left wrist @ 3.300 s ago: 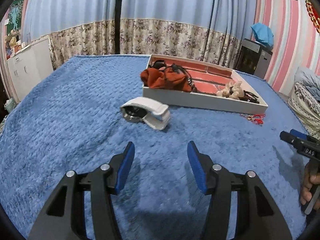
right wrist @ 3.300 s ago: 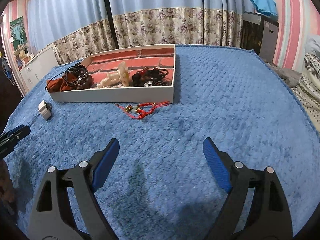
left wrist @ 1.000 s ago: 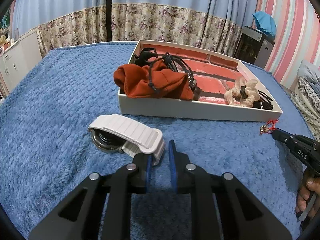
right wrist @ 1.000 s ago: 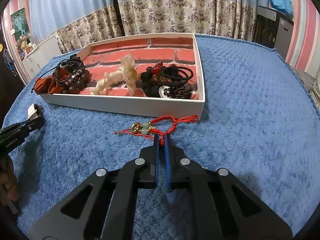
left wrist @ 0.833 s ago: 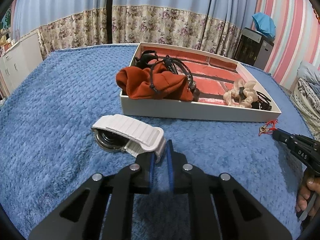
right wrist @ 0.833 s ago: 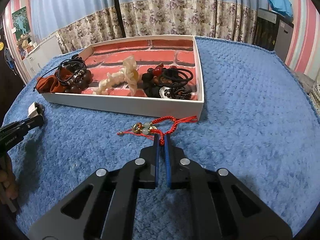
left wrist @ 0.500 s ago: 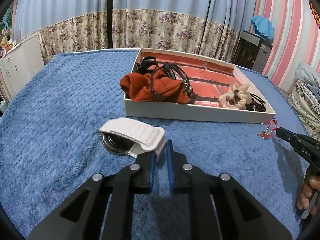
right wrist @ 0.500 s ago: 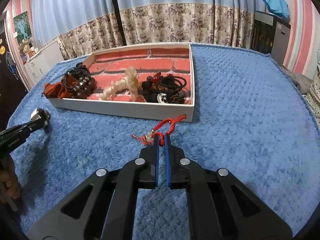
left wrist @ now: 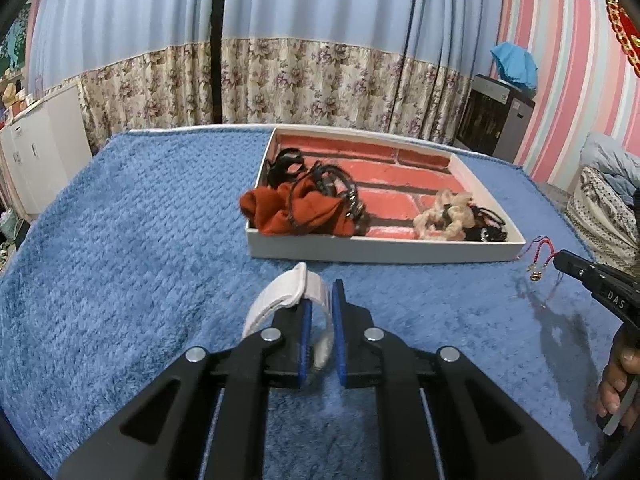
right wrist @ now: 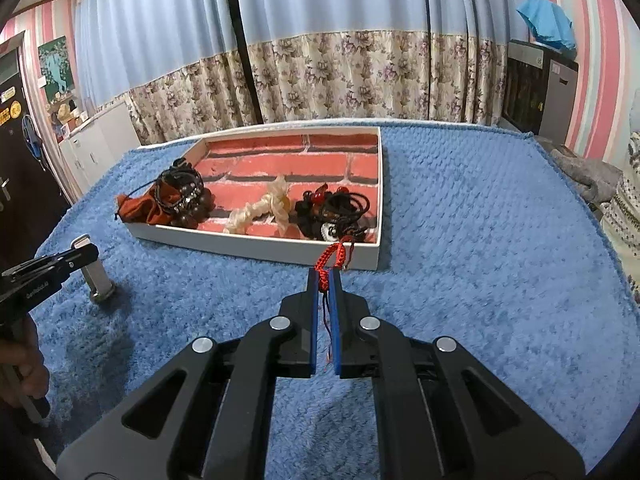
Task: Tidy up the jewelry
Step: 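Carry the white watch and red string bracelet into the tray with both tools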
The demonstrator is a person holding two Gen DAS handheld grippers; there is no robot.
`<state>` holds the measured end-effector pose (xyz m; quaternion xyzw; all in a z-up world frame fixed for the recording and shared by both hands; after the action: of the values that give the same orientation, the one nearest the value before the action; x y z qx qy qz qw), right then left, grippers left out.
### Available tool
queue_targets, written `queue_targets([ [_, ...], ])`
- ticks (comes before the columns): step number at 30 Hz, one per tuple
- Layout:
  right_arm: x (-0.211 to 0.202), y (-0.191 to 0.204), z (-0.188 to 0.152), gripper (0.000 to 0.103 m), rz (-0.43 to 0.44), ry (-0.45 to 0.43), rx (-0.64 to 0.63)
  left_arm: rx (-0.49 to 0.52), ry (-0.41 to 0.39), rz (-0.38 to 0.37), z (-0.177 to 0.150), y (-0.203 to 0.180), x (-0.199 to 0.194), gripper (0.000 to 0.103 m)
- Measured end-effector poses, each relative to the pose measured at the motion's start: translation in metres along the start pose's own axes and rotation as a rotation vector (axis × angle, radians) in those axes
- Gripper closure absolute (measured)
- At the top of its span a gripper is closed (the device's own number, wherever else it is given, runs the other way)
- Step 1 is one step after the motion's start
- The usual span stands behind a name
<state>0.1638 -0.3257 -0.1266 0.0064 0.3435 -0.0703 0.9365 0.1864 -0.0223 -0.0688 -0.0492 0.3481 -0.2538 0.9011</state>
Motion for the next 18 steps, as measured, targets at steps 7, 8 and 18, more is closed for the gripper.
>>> queue_targets([
  [7, -0.011, -0.002, 0.01, 0.097, 0.001, -0.03, 0.004, 0.031, -0.039, -0.015, 0.021, -0.012, -0.008, 0.093],
  [8, -0.012, -0.002, 0.012, 0.097, 0.002, -0.036, 0.003, 0.031, -0.045, -0.02, 0.025, -0.013, -0.009, 0.093],
  [18, -0.017, 0.0, 0.04, 0.097, 0.012, -0.083, 0.008, 0.051, -0.073, -0.036, 0.055, -0.019, -0.007, 0.093],
])
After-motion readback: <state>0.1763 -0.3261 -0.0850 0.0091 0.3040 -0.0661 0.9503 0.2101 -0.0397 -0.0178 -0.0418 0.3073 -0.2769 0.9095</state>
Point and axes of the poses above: each gripper's, at about its wrist camera, not at the fingertips, and x roughly the way its jaws point, y to its left, z to its top, the point moved 3 cm from there along x, roughly the way its jaws point, and after that the axes turned 15 degrees about -z, right-handed, at the moved point
